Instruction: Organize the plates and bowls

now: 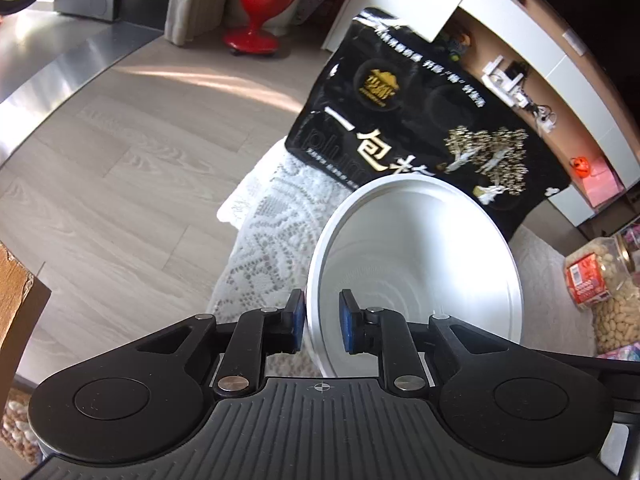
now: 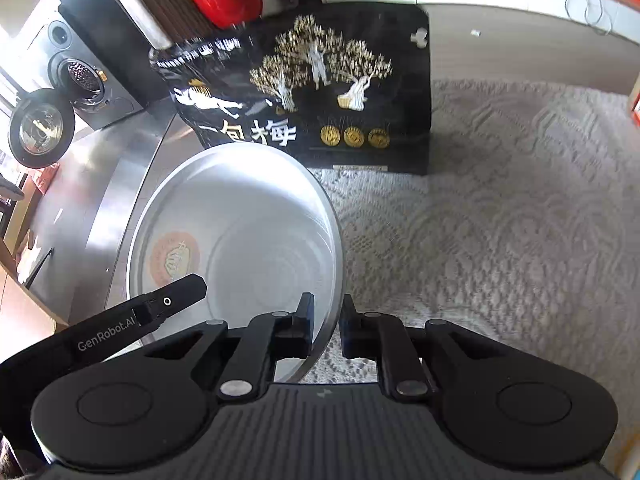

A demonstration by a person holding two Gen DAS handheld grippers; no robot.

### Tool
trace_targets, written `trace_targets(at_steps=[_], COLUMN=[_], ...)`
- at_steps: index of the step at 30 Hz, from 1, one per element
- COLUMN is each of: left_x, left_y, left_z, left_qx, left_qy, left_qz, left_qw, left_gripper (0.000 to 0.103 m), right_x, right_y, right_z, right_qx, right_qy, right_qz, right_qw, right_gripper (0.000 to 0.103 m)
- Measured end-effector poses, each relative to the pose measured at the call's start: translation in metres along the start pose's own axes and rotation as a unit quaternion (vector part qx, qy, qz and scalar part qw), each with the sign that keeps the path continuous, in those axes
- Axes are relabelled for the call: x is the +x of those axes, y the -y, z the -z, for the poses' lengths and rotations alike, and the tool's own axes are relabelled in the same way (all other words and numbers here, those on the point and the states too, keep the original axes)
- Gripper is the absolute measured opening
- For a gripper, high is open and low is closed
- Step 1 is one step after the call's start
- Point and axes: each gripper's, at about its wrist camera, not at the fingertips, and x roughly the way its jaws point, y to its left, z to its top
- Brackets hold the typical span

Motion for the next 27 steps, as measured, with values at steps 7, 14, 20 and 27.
trace_targets(at_steps=[7,14,20,27], left_x=[-0.095,-0.117,-0.048,-0.015], left_y=[0.101,0.223,0.267,0.26], left_z=[0.029,0.086,0.15,0.176], left_qx=[0.096,0.226,0.259,0.252], left_qy=[0.066,0.007,-0.113,-0.163], left_qz=[0.12,0.206,0.188,0.154], left_qw=[0.9858,0.9519,0.9407,0.9412], left_gripper=[0.021,0.026,0.024,0.027], right_x=[-0.164,-0.257,-0.22,-0.188], right_y=[0.054,0.158,0.234,0.265], right_z=[0.037,0.101,0.143,0.159], right_qx=[-0.043,0.02,0.086,0.101], right_qy=[0.112,0.155,0.098,0.068], right_qz=[0.031,0.081,0.1,0.097], right_qw=[0.992,0.984,0.986,0.988], right_gripper=[0.013,0.013,0.015,0.023])
